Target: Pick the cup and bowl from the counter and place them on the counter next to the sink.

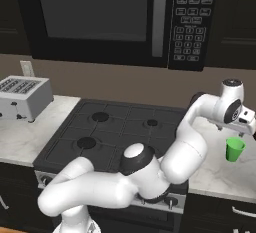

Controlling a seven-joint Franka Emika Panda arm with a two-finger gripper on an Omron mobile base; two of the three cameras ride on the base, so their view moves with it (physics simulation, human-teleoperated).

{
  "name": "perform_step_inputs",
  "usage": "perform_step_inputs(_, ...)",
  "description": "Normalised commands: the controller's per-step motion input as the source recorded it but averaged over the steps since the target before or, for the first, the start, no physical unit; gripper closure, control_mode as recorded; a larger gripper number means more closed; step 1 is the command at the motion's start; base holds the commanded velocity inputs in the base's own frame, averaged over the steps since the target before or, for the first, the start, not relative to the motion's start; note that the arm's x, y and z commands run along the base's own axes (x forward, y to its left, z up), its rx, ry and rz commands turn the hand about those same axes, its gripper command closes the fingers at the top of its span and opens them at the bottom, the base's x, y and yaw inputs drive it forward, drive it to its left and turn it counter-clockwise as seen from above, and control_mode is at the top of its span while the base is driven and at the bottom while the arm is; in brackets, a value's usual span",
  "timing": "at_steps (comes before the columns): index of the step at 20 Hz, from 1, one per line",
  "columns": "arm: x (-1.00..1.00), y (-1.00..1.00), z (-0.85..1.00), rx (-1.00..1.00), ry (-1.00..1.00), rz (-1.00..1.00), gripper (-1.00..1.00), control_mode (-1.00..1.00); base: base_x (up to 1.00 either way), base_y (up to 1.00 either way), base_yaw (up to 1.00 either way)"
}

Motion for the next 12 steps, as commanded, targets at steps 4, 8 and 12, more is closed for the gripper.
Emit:
perform_step_inputs(4,0.00,-0.07,-0.12,0.00,0.00,0.00,-1.00,-1.00,0.00,0.00,0.00)
perform_step_inputs(8,0.00,0.00,-0.07,0.02,0.00,0.00,-1.00,-1.00,0.00,0.00,0.00)
perform_step_inputs(12,0.00,0.00,-0.05,0.01,0.00,0.00,-1.00,-1.00,0.00,0.00,0.00)
